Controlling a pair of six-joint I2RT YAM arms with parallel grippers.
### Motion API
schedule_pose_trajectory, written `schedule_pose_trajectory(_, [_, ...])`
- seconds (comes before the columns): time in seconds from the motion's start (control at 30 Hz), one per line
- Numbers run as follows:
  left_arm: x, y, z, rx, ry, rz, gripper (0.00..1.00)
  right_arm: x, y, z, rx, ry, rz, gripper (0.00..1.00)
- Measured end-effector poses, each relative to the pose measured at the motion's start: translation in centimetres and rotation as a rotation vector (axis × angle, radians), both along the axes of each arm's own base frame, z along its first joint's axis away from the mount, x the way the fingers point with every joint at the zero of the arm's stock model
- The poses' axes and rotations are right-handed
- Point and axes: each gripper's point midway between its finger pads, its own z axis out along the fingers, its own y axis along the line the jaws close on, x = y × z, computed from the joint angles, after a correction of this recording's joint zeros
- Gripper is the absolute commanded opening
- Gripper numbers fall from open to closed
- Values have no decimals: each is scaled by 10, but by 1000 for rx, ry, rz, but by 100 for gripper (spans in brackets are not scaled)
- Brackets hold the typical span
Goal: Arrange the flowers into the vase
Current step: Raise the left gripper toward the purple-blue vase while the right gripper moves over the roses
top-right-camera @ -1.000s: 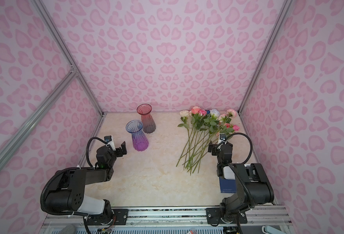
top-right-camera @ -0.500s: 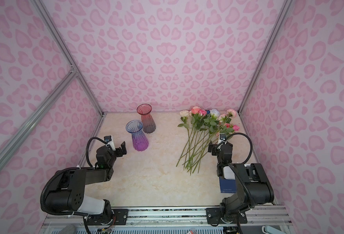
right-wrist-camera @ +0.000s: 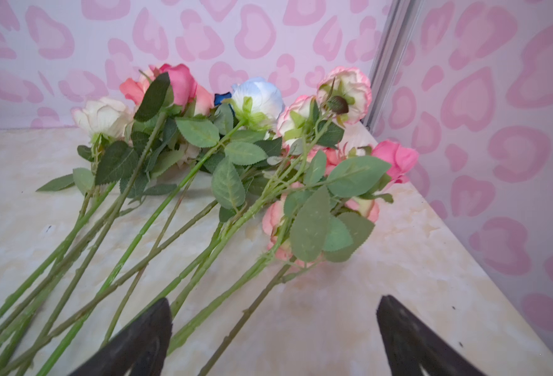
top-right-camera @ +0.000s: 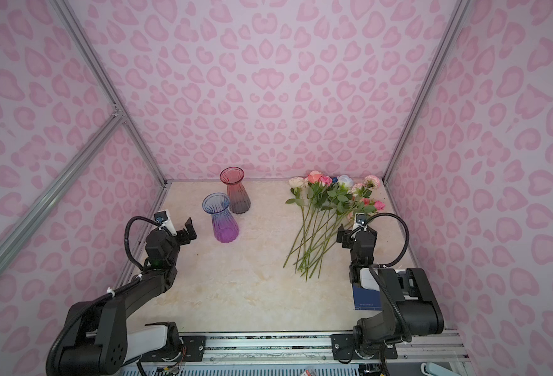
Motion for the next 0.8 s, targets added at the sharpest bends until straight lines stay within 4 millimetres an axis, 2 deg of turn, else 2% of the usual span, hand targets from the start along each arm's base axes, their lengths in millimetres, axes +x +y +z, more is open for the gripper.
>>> schedule_pose_trajectory(0.07, [-9, -3, 24, -26, -35, -10, 98, 4, 10, 34, -3, -46, 12, 99])
schedule_pose_trajectory(0.13, [-20, -5, 62, -57, -91, -20, 98, 7, 22, 69, -11, -71, 10, 99])
schedule_pose_trajectory(0.17, [-25, -5, 88, -76, -138, -15, 98, 9, 27, 94, -13, -82, 0, 99])
schedule_pose_trajectory(0.23, [-37, 2, 131, -144, -186, 35, 98, 12, 35, 144, 26, -77, -47, 99])
schedule_pose_trajectory(0.3, [-52, 14, 165, -265, -220, 119, 98, 12, 36, 180, 90, -76, -74, 99])
schedule_pose_trajectory(0.33, [-63, 23, 183, -349, -240, 179, 97, 12, 31, 190, 132, -83, -92, 99])
schedule_pose_trajectory(0.37, [-75, 28, 200, -413, -269, 218, 98, 10, 19, 190, 206, -74, -116, 99])
schedule_pose_trajectory(0.4, [-82, 31, 207, -440, -285, 236, 98, 9, 12, 182, 269, -61, -122, 95])
schedule_pose_trajectory(0.43, [-89, 34, 210, -467, -297, 256, 98, 7, 5, 165, 346, -32, -125, 80])
schedule_pose_trajectory(0.47, [-92, 34, 209, -488, -292, 262, 100, 5, -3, 141, 411, 21, -145, 71])
schedule_pose_trajectory(0.5, [-92, 33, 201, -498, -263, 264, 98, 5, -3, 122, 476, 79, -152, 65])
schedule_pose_trajectory(0.53, [-90, 30, 191, -503, -221, 261, 98, 6, 4, 104, 516, 153, -133, 61])
schedule_pose_trajectory(0.57, [-87, 27, 181, -509, -178, 253, 94, 8, 14, 96, 539, 209, -103, 54])
schedule_pose_trajectory(0.6, [-83, 25, 174, -510, -138, 249, 89, 13, 24, 97, 559, 246, -64, 49])
schedule_pose_trajectory(0.7, [-69, 16, 161, -512, -39, 215, 86, 27, 41, 115, 559, 275, -19, 56])
schedule_pose_trajectory(0.8, [-53, 3, 159, -520, 44, 155, 80, 27, 56, 116, 528, 319, 0, 54])
